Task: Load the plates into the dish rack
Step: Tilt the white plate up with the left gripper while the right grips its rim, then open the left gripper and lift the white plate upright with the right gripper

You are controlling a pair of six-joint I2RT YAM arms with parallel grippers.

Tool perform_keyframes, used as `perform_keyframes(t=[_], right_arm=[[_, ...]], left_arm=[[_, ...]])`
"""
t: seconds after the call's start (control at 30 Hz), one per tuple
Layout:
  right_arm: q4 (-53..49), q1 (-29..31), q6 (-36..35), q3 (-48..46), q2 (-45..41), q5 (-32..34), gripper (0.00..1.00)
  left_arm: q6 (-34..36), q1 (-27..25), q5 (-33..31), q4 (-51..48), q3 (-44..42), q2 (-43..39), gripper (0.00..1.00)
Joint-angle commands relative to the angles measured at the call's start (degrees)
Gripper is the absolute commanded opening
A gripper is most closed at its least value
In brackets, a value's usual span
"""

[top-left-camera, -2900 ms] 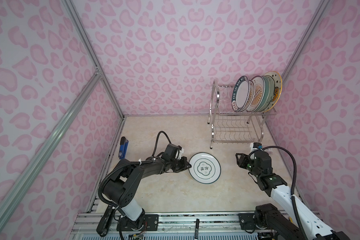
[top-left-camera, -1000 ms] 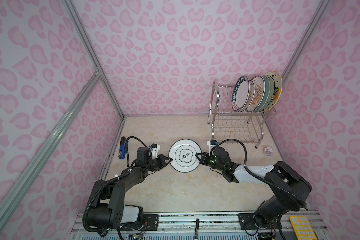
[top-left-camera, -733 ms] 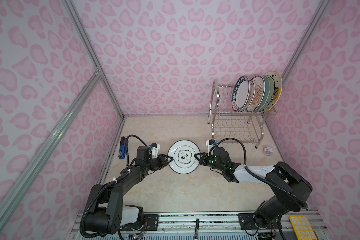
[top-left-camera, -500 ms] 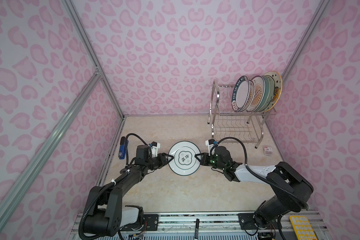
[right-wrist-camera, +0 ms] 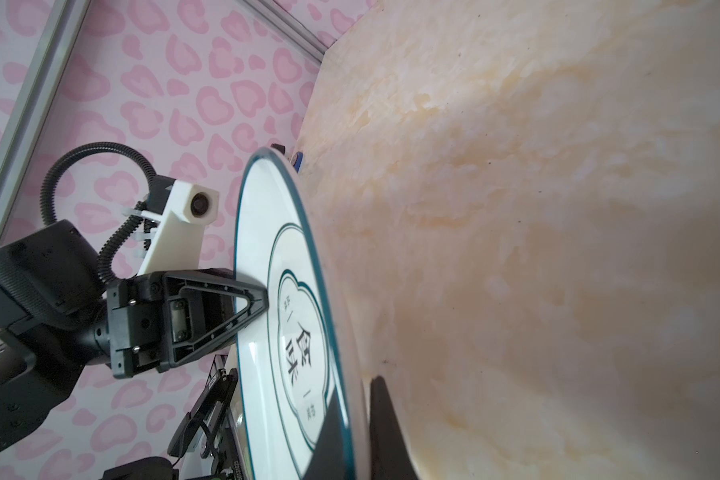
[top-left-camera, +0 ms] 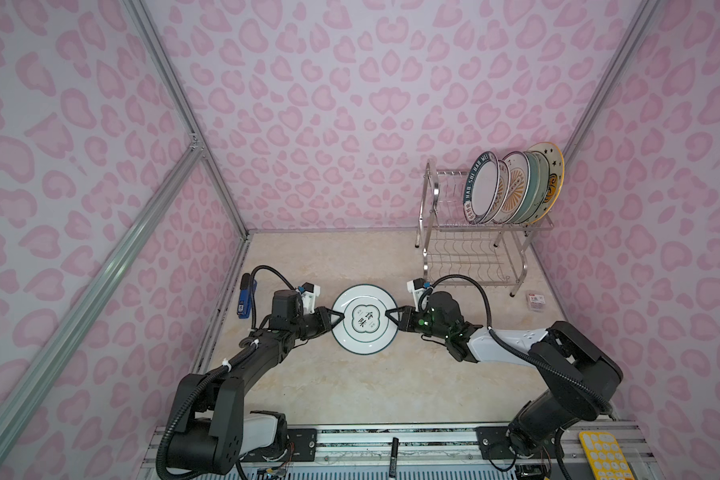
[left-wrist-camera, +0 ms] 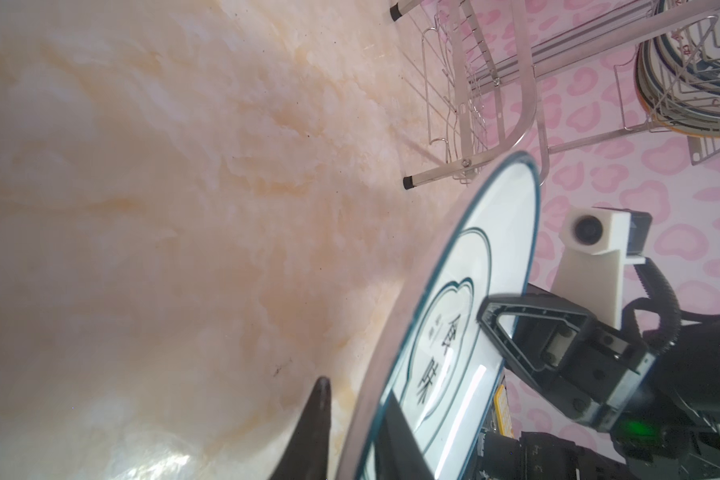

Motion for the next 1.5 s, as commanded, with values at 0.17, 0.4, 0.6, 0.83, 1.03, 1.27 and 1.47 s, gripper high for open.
perform_keyframes(t=[0.17,0.4,0.6,0.83,1.03,1.27,1.47], right_arm=[[4.2,0.4,-1.3,0.2,-0.3,-1.2,0.0],[8.6,0.7,2.0,-0.8,-0.5,-2.7,0.23],[11.2,1.6,4.2,-1.7,-1.2,-2.2,0.25],[12.4,2.0,5.5,-1.3,-1.2,-2.6,0.24],[13.1,2.2,6.6,-0.9,-1.0,-2.9,0.14],[15.0,2.5,8.4,-0.5,-0.6,-3.8,0.0],[13.8,2.4,8.2,-0.7,-1.8,-3.0,0.0]], left_arm=[[-2.2,-0.3,-0.7,1.4,1.2,-0.3,0.03],[-6.3,-0.3,-3.4,7.2,0.7,-2.0,0.03],[-8.9,-0.3,-4.9,10.8,0.4,-3.7,0.03],[-8.6,-0.4,-5.2,11.5,-0.5,-4.4,0.03],[-7.7,-0.7,-3.8,13.3,-1.3,-5.1,0.03],[-6.2,-1.7,-4.5,14.1,-2.2,-6.6,0.03],[-5.7,-1.9,-5.9,12.3,-1.8,-7.7,0.18]])
